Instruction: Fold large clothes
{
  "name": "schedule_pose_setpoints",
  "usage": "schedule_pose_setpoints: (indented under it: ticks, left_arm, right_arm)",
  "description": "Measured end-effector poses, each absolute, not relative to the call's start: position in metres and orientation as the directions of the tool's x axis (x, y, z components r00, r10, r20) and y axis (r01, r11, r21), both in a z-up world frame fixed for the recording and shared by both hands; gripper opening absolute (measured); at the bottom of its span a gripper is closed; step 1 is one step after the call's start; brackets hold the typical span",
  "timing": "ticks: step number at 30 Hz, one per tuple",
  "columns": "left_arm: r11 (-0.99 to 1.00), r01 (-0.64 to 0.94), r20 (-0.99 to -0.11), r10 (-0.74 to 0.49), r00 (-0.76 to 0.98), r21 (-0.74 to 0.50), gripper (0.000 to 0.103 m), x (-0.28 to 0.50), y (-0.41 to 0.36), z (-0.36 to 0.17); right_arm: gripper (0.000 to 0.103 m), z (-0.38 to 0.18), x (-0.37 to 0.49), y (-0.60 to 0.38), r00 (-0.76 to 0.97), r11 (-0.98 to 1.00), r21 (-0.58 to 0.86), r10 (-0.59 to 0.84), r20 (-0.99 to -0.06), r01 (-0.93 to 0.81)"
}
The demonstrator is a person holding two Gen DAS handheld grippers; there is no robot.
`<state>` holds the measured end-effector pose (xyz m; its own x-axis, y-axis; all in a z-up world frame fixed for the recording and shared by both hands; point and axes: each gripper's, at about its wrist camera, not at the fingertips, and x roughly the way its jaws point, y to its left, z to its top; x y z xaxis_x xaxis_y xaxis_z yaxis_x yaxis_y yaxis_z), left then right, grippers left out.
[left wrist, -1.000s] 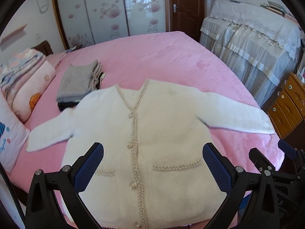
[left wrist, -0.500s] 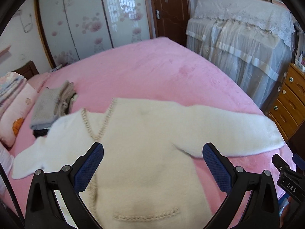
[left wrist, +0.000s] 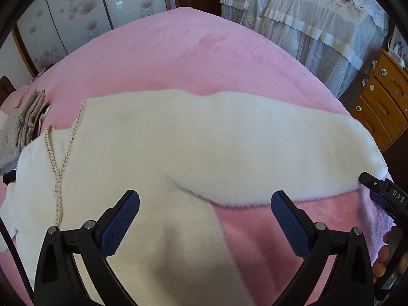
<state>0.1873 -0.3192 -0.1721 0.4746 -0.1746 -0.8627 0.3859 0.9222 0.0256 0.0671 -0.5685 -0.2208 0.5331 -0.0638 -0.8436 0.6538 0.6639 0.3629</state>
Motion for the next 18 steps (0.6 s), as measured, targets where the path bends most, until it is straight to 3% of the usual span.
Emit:
schedule_pose_setpoints:
  ticks: [1, 4, 6, 9, 13, 18]
  left_arm:
    - [0.919, 0.393, -0.866, -0.180, 0.467, 0.021, 0.103, 0.190, -0.320, -0.173]
    - [0.914, 0.406, -0.856, -0.189, 0.481, 0.026, 0.103, 0.189, -0.323, -0.169]
    - [0.911, 0.413, -0.849, -0.207, 0.486, 0.015, 0.103, 0.186, -0.316, -0.163]
    - [0.919, 0.394, -0.837, -0.220, 0.502, -0.006, 0.103, 0.182, -0.296, -0.151]
    - [0.945, 0.325, -0.826, -0.168, 0.538, 0.020, 0.103, 0.181, -0.249, -0.137]
    - [0.973, 0.222, -0.796, -0.082, 0.599, 0.067, 0.103, 0.178, -0.173, -0.123]
  right_arm:
    - [0.073, -0.221, 0.071, -0.570, 0.528, 0.668, 0.350, -0.076, -0.846, 0.657]
    - [0.054, -0.218, 0.084, -0.575, 0.519, 0.666, 0.328, -0.103, -0.849, 0.670]
    - [0.031, -0.216, 0.093, -0.579, 0.498, 0.649, 0.310, -0.124, -0.858, 0.695]
    - [0.012, -0.200, 0.101, -0.575, 0.503, 0.658, 0.278, -0.177, -0.846, 0.700]
    - [0.009, -0.152, 0.113, -0.534, 0.610, 0.758, 0.269, -0.207, -0.765, 0.595]
    - [0.009, -0.093, 0.150, -0.442, 0.738, 0.880, 0.303, -0.076, -0.671, 0.366]
